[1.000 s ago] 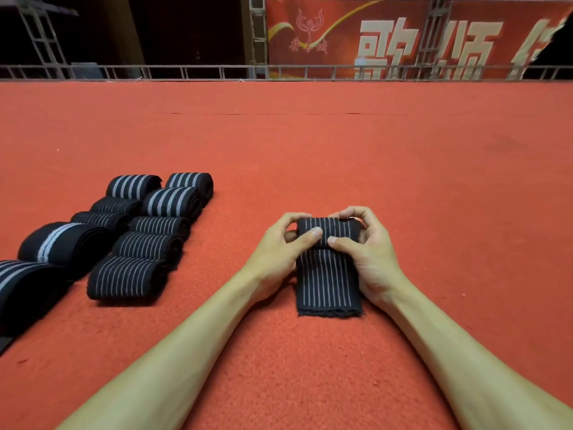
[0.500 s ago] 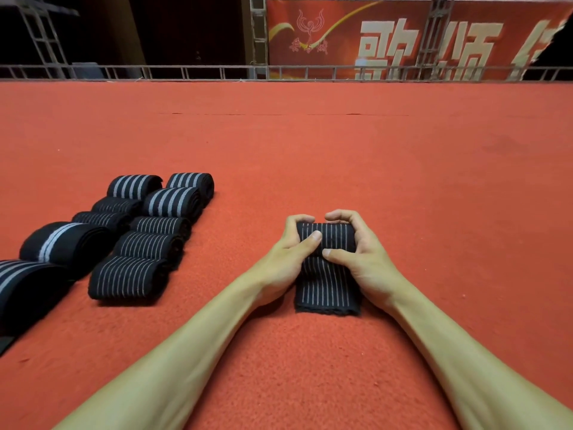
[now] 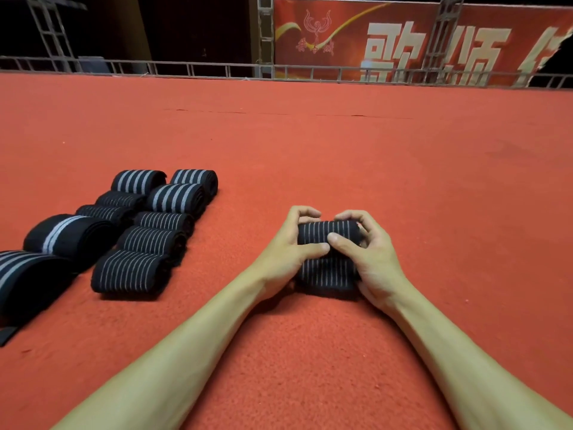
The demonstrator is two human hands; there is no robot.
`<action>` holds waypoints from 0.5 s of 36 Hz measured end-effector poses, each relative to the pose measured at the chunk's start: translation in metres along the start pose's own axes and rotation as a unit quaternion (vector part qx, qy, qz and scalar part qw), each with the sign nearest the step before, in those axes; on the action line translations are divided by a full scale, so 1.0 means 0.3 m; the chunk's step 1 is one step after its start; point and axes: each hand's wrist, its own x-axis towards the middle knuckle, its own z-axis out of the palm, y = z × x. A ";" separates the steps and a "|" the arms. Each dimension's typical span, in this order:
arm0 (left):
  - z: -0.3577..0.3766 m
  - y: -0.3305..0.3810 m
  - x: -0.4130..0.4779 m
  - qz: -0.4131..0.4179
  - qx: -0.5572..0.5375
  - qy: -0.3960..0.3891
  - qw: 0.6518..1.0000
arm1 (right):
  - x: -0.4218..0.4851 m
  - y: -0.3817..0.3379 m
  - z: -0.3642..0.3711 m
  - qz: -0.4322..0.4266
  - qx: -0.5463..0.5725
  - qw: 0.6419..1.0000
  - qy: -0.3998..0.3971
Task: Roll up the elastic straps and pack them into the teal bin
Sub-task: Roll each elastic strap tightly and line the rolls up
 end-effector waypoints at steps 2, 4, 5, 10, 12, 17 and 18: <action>0.005 -0.002 0.001 -0.049 -0.053 -0.007 0.997 | 0.004 0.001 -0.003 -0.012 -0.005 1.000 -0.001; 0.007 -0.006 0.005 -0.068 -0.052 0.009 0.996 | 0.008 0.006 -0.005 -0.017 -0.006 1.000 -0.003; 0.007 -0.007 0.007 -0.068 -0.036 0.018 0.997 | 0.010 0.008 -0.006 -0.015 -0.004 1.000 -0.003; 0.001 -0.011 0.010 -0.035 -0.057 0.052 0.996 | 0.006 0.001 -0.001 0.025 0.039 0.999 -0.010; -0.001 -0.011 0.013 -0.022 -0.093 0.067 0.993 | 0.005 0.000 0.001 0.042 0.066 0.997 -0.015; -0.008 -0.021 0.009 -0.014 -0.078 0.077 0.994 | 0.004 0.013 0.002 0.021 -0.006 1.000 0.014; -0.008 -0.018 0.008 -0.016 -0.080 0.079 0.994 | 0.005 0.015 -0.002 0.014 -0.011 1.000 0.017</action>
